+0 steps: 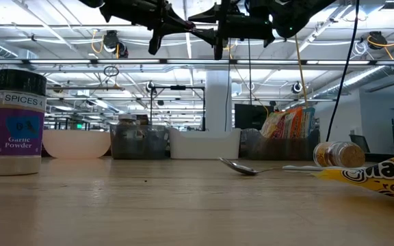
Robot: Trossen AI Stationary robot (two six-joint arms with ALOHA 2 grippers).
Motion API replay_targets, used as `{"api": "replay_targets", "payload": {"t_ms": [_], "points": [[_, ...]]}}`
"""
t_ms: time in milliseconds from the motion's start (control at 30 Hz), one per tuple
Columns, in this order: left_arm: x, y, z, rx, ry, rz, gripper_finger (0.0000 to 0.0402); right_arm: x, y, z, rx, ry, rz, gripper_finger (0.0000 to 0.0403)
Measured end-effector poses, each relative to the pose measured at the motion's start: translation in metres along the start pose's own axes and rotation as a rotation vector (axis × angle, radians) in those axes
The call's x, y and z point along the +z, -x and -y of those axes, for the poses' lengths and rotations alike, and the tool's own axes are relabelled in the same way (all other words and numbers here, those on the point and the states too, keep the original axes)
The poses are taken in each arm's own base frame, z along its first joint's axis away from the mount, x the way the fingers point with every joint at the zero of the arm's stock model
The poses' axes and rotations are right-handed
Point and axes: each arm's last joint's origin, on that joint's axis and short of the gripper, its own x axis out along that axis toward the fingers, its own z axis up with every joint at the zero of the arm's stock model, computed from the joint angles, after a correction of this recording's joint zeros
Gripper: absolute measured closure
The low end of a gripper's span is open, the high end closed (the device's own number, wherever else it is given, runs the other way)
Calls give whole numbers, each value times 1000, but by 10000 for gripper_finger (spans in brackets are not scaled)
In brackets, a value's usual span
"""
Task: Pick & Place Food Item
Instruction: Put the purple spoon into the white bin
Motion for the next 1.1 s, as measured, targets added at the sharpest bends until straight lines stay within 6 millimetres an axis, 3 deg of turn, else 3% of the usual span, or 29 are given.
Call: {"api": "replay_targets", "payload": {"t_ms": [233, 500, 833, 1100], "points": [[-1, -1, 1, -5, 1, -4, 393, 0, 0, 0, -1, 12, 2, 303], [-2, -1, 2, -3, 2, -6, 394, 0, 0, 0, -2, 34, 2, 393], [-1, -1, 2, -1, 11, 0, 389, 1, 0, 0, -34, 39, 27, 399], [7, -1, 6, -46, -31, 77, 326, 5, 0, -2, -26, 59, 61, 403]]}}
